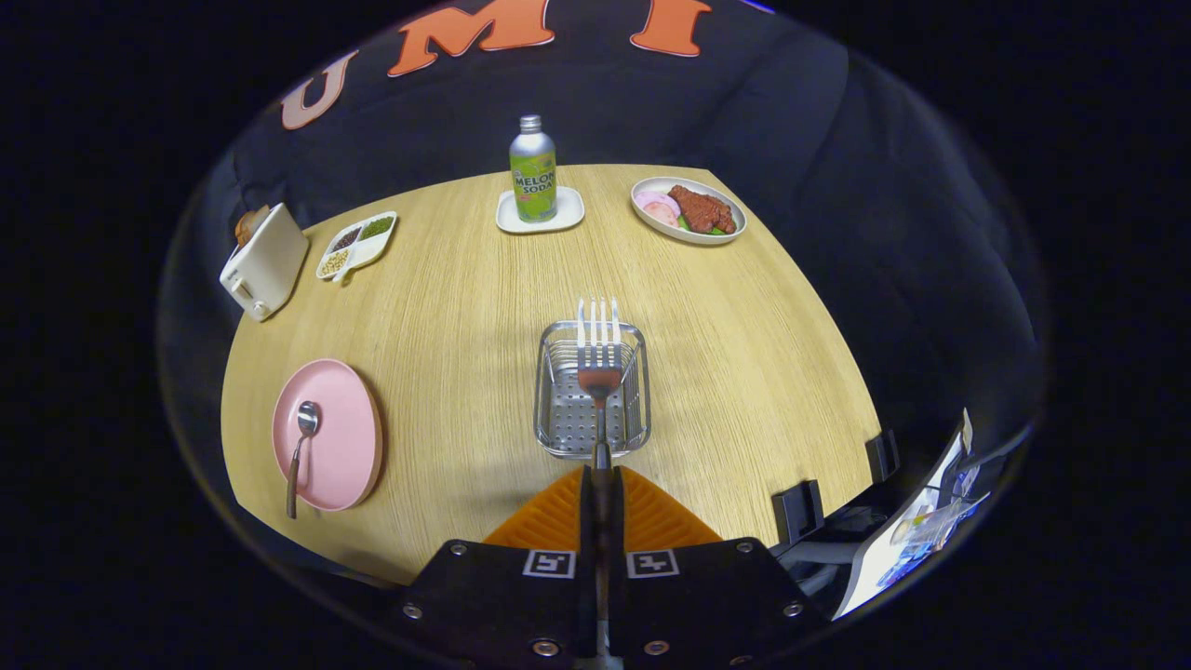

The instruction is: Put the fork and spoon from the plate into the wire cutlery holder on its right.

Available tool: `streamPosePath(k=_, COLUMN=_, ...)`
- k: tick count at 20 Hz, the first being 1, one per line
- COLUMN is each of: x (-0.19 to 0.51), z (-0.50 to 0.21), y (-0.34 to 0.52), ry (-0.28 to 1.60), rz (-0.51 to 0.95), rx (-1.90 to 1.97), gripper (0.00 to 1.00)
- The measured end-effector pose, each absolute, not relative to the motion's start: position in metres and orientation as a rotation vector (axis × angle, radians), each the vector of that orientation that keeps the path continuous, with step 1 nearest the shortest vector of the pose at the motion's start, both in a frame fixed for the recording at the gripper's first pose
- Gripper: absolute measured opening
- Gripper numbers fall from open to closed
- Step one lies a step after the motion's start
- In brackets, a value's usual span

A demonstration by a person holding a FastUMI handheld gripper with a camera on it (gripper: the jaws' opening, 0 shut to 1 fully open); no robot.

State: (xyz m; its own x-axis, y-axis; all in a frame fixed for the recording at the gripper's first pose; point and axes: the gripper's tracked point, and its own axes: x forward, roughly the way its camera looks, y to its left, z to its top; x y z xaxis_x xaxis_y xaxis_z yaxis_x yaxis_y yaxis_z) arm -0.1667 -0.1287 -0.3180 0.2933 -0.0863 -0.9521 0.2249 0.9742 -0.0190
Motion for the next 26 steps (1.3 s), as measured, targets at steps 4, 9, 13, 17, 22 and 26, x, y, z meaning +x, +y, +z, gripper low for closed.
streamPosePath(k=4, x=-0.162, z=-0.320, y=-0.128, ry=1.265, rz=-0.187, rx=0.137, gripper=0.08)
streamPosePath(k=9, x=-0.150, z=-0.322, y=-0.133, ry=1.220, rz=-0.202, rx=0.144, gripper=0.09)
streamPosePath(k=13, x=-0.127, z=-0.310, y=-0.137, ry=1.092, rz=-0.235, rx=0.162, gripper=0.11)
streamPosePath(k=17, x=-0.103, z=-0.288, y=-0.134, ry=0.935, rz=-0.247, rx=0.180, gripper=0.12)
streamPosePath(k=22, x=-0.078, z=-0.253, y=-0.117, ry=0.733, rz=-0.217, rx=0.166, gripper=0.38)
streamPosePath(k=26, x=-0.063, z=-0.239, y=-0.089, ry=0.661, rz=-0.209, rx=0.170, gripper=0.72)
